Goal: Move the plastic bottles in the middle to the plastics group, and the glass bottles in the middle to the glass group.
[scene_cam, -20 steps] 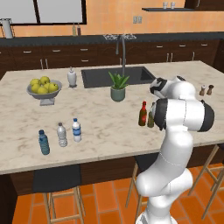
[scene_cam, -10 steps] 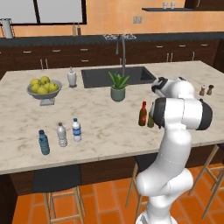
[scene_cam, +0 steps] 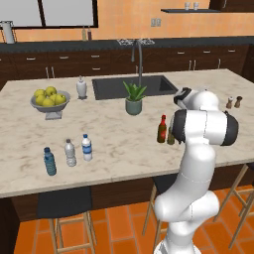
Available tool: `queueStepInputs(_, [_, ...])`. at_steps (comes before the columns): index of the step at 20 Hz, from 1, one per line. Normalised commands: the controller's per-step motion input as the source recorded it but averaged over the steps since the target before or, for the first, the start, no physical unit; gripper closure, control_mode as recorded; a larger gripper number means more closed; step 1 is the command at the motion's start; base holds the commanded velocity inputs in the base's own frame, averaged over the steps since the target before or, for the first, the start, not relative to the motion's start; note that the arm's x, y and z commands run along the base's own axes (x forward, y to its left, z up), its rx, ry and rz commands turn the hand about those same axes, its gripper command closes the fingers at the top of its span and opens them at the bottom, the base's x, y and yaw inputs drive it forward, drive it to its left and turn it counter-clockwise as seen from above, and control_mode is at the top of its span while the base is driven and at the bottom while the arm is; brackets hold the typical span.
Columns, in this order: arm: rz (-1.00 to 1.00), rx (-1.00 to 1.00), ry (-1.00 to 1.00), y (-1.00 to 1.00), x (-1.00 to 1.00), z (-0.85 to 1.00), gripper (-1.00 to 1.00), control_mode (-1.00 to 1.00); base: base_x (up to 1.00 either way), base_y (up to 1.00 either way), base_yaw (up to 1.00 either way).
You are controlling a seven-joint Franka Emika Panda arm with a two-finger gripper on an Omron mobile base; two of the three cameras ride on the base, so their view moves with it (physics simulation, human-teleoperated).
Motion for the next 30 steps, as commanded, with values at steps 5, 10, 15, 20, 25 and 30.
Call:
queueStepInputs(5, [0.0,0.02,0.0,0.01,0.11,-0.11,-1.0,-1.0,0.0,0.0,0.0])
queueStepInputs(10, [0.0,0.0,-0.01,0.05,0.05,-0.07,-1.0,-1.0,0.0,0.0,0.0])
queueStepInputs(15, [0.0,0.0,-0.03,0.08,0.04,-0.03,-1.0,-1.0,0.0,0.0,0.0])
queueStepInputs(20, [0.0,0.0,-0.03,0.06,0.01,-0.04,-1.0,-1.0,0.0,0.0,0.0])
queueStepInputs(25, [0.0,0.0,0.0,0.0,0.0,0.0,1.0,-1.0,0.0,0.0,0.0])
queueStepInputs(30, [0.0,0.0,0.0,0.0,-0.01,0.0,1.0,-1.0,0.0,0.0,0.0])
